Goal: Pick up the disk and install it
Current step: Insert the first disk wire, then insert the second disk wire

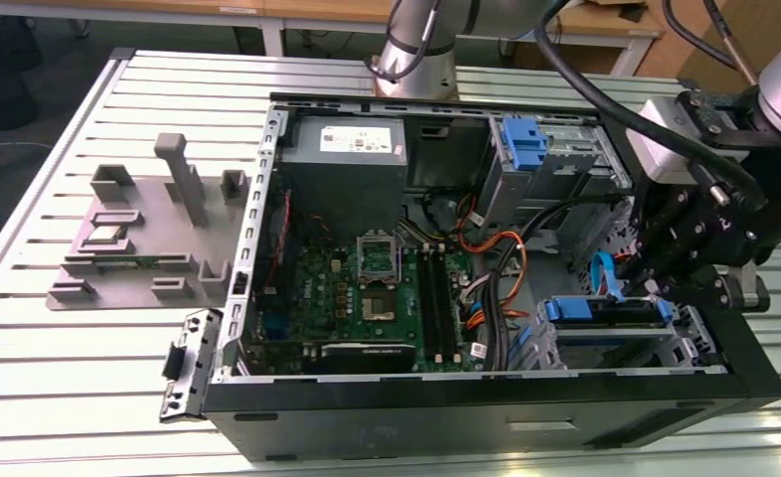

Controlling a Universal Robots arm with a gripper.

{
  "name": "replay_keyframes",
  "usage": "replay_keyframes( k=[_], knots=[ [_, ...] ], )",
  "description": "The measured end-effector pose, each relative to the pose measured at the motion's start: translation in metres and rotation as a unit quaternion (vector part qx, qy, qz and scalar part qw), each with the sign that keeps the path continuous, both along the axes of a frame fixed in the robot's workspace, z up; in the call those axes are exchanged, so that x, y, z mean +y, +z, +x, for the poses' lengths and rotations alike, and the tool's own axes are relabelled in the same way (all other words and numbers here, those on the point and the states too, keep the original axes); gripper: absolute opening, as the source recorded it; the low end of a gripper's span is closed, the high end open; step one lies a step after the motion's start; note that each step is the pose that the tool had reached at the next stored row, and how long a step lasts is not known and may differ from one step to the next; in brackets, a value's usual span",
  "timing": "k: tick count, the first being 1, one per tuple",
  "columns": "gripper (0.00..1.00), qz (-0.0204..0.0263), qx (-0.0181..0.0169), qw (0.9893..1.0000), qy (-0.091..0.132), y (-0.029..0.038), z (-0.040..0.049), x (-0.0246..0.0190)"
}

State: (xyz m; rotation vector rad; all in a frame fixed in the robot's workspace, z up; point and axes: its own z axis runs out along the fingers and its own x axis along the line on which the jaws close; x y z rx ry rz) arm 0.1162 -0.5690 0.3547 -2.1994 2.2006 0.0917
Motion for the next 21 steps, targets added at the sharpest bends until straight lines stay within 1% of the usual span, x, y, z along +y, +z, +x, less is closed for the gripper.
replay_keyframes(
  k=[4, 6, 10, 14, 16, 21],
  knots=[
    [0.24, -0.0001, 0.0000, 1.0000, 0.000, 0.0005, 0.0000, 0.0000],
    [0.24, -0.0001, 0.0000, 1.0000, 0.000, 0.0019, 0.0000, 0.0000],
    [0.24, -0.0001, 0.0000, 1.0000, 0.000, 0.0023, 0.0000, 0.0000],
    [0.24, -0.0013, 0.0000, 1.0000, 0.000, 0.0023, 0.0000, 0.0000],
    [0.24, -0.0012, 0.0000, 1.0000, 0.000, 0.0024, 0.0001, 0.0006],
    [0.24, 0.0018, 0.0000, 1.0000, 0.000, 0.0023, 0.0052, 0.0032]
  ],
)
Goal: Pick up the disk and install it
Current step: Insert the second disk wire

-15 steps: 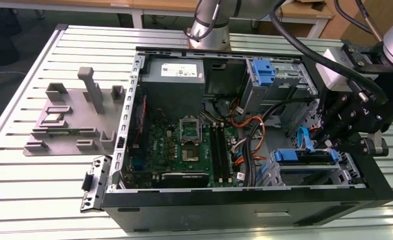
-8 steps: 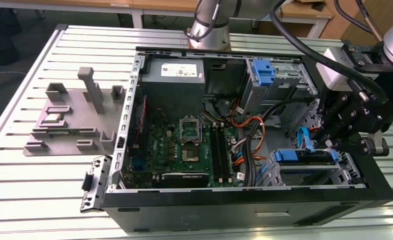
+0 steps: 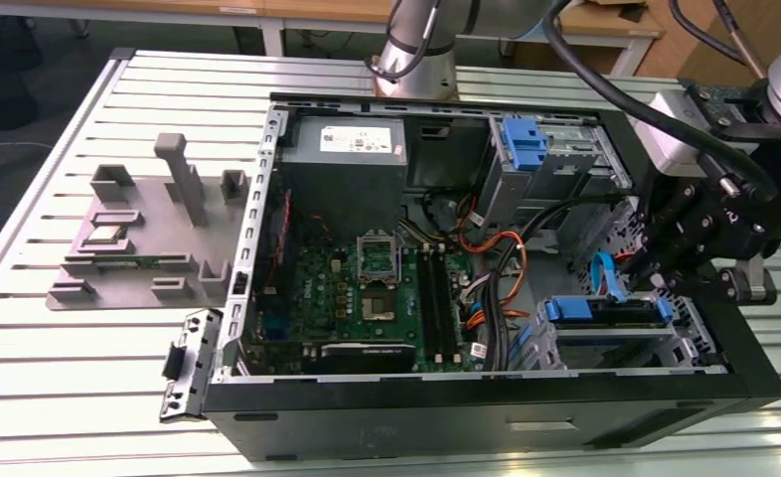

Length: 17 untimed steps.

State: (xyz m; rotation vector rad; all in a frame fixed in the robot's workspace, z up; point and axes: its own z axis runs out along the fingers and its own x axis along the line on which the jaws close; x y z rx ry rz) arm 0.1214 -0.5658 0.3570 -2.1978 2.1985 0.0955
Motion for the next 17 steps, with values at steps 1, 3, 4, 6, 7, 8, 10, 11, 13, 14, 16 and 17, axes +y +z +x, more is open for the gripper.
replay_keyframes(
  k=[1, 3, 4, 6, 7, 8, 10, 11, 13, 14, 16, 17],
  knots=[
    [0.24, 0.0005, 0.0000, 1.0000, 0.000, 0.0000, 0.0013, 0.0003],
    [0.24, 0.0015, 0.0000, 1.0000, 0.000, 0.0001, 0.0039, 0.0009],
    [0.24, 0.0019, 0.0000, 1.0000, 0.000, -0.0001, 0.0050, 0.0013],
    [0.24, 0.0018, 0.0000, 1.0000, 0.000, 0.0001, 0.0072, 0.0024],
    [0.24, 0.0018, 0.0000, 1.0000, 0.000, 0.0001, 0.0081, 0.0034],
    [0.24, 0.0018, 0.0000, 1.0000, 0.000, 0.0001, 0.0090, 0.0044],
    [0.24, 0.0019, 0.0000, 1.0000, 0.000, 0.0000, 0.0104, 0.0068],
    [0.24, 0.0019, 0.0000, 1.0000, 0.000, 0.0000, 0.0109, 0.0080],
    [0.24, 0.0019, 0.0000, 1.0000, 0.000, 0.0000, 0.0115, 0.0103],
    [0.24, 0.0019, 0.0000, 1.0000, 0.000, 0.0000, 0.0117, 0.0114],
    [0.24, 0.0019, 0.0000, 1.0000, 0.000, 0.0000, 0.0126, 0.0136],
    [0.24, 0.0019, 0.0000, 1.0000, 0.000, 0.0000, 0.0132, 0.0147]
  ],
)
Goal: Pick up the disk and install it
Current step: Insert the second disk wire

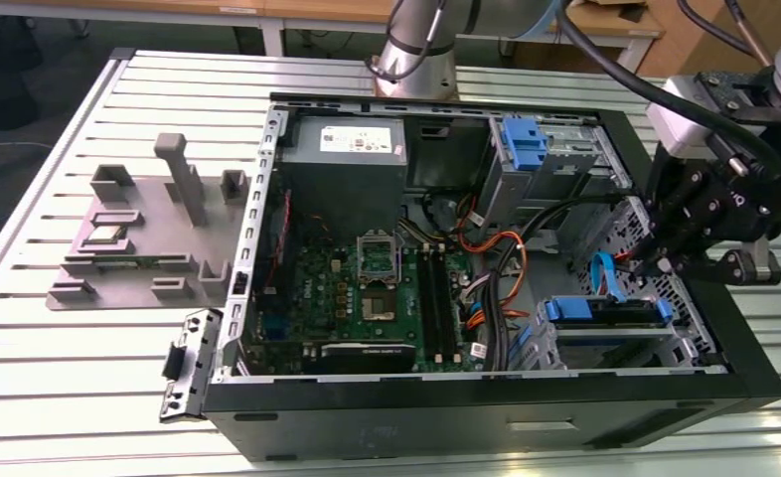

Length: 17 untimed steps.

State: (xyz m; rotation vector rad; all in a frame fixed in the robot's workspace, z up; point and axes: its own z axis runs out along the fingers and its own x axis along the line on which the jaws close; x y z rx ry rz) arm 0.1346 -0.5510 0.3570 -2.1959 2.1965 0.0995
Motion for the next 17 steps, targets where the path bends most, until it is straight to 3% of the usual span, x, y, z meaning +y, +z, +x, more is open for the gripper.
replay_keyframes(
  k=[8, 17],
  knots=[
    [0.24, 0.0000, 0.0000, 1.0000, 0.000, -0.0001, 0.0068, 0.0081],
    [0.24, -0.0001, 0.0000, 1.0000, 0.000, -0.0018, 0.0140, 0.0110]
  ],
)
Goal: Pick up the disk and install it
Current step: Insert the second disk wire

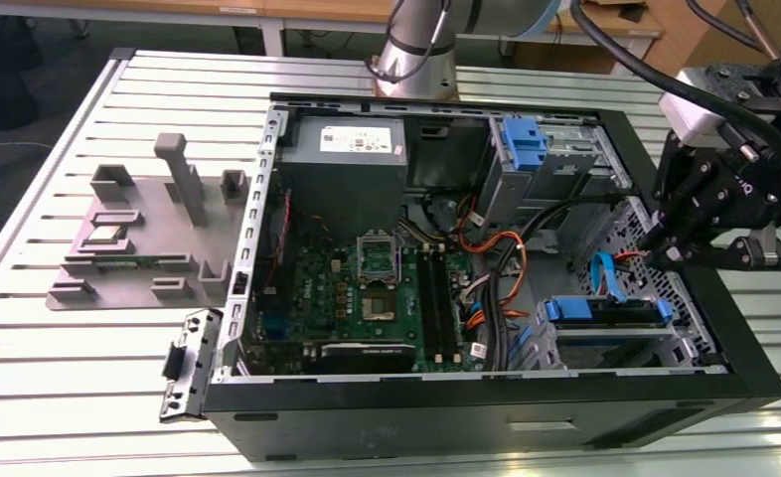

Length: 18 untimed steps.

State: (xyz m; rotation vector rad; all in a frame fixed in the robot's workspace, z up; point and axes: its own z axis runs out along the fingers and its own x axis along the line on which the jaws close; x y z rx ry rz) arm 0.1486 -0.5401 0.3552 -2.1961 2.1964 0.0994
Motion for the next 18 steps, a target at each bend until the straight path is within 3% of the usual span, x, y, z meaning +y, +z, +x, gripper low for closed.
replay_keyframes(
  k=[8, 18],
  knots=[
    [0.24, 0.0002, 0.0000, 1.0000, 0.000, -0.0031, 0.0139, 0.0001],
    [0.24, 0.0000, 0.0018, 1.0000, 0.000, -0.0058, 0.0144, 0.0000]
  ],
)
